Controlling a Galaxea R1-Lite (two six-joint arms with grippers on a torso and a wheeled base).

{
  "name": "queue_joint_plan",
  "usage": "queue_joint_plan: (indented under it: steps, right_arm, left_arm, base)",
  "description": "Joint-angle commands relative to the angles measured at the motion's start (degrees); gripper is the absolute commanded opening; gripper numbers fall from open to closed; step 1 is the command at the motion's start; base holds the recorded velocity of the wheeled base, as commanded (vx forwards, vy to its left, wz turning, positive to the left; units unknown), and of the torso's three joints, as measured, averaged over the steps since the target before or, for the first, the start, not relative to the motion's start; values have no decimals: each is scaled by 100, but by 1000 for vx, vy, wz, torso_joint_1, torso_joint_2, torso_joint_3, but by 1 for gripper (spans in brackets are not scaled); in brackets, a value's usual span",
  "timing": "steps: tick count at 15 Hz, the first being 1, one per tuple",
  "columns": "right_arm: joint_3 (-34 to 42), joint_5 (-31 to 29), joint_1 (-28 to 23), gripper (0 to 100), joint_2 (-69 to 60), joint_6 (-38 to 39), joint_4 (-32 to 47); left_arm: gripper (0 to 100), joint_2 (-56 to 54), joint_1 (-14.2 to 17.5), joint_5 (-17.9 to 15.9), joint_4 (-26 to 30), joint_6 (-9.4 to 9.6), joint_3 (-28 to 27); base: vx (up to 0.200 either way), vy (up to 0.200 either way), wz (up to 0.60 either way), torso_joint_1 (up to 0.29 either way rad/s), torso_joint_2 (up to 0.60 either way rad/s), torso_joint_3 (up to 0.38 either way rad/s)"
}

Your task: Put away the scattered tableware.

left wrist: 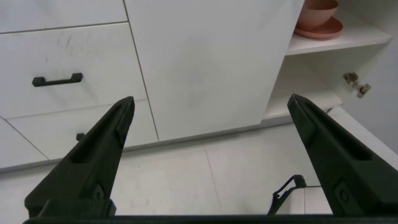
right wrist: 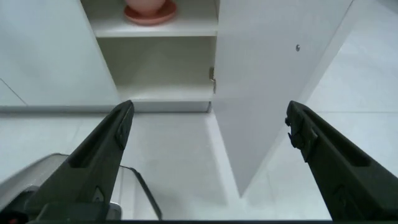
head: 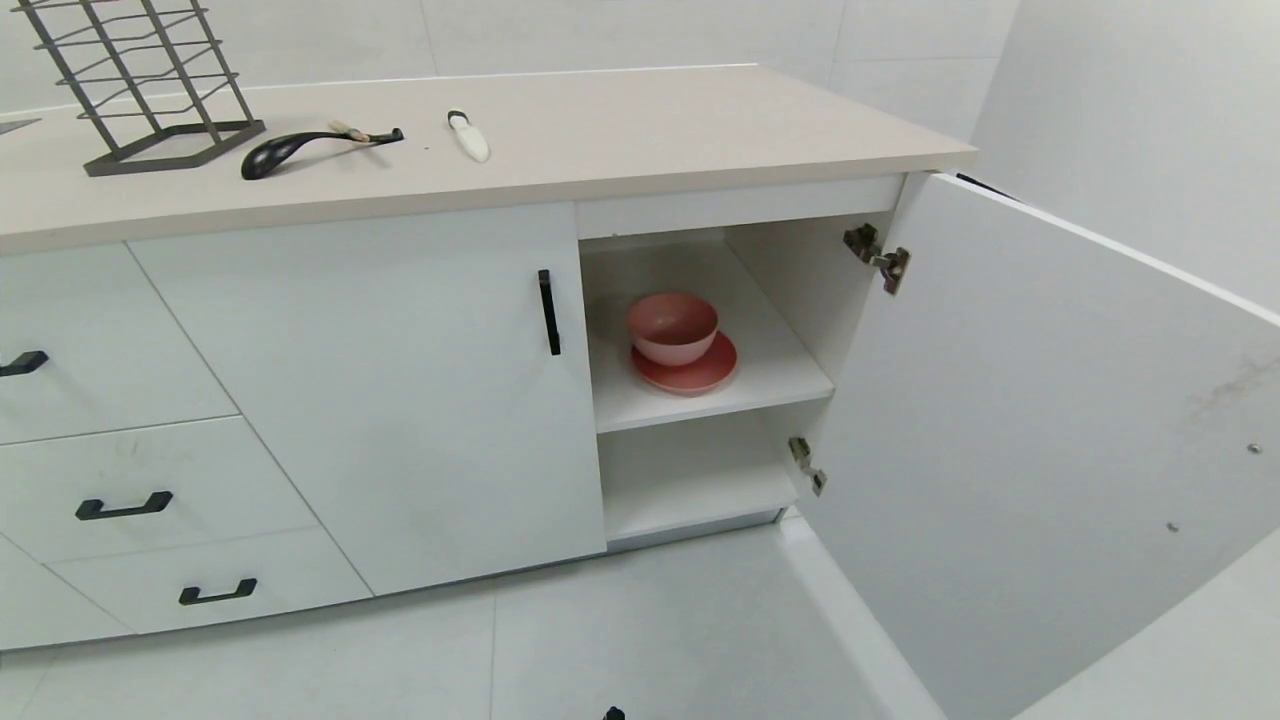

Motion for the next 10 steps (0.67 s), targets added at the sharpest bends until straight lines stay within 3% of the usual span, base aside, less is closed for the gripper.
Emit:
queue_joint_plan:
  steps: [1,2,4,5,10]
  right_arm:
    - [-2,-4,-12,100,-46,2,-2]
    - [-2,-48,-214,100,-46,2,-2]
    - [-2,-224,-1093,100,-90,-15,-11]
    - [-2,-233,-1022,100,-99,-6,-2]
    - [-2,-224,-1040,100,-99,-15,-2]
  left_arm:
    - [100,7,0,5,-5,19,0]
    - [100,7,0,13,-5,19,0]
    - [100,7,0,13,4,11,0]
    - [100,7,0,22,4,2,0]
    - [100,7,0,22,4,-7,0]
  base:
    - [0,0,0,0,0,0]
    - [-200,-200,0,2,2,7]
    - [-200,-200,0,12,2,0]
    - [-200,-200,0,2,2,2]
    - [0,0,0,0,0,0]
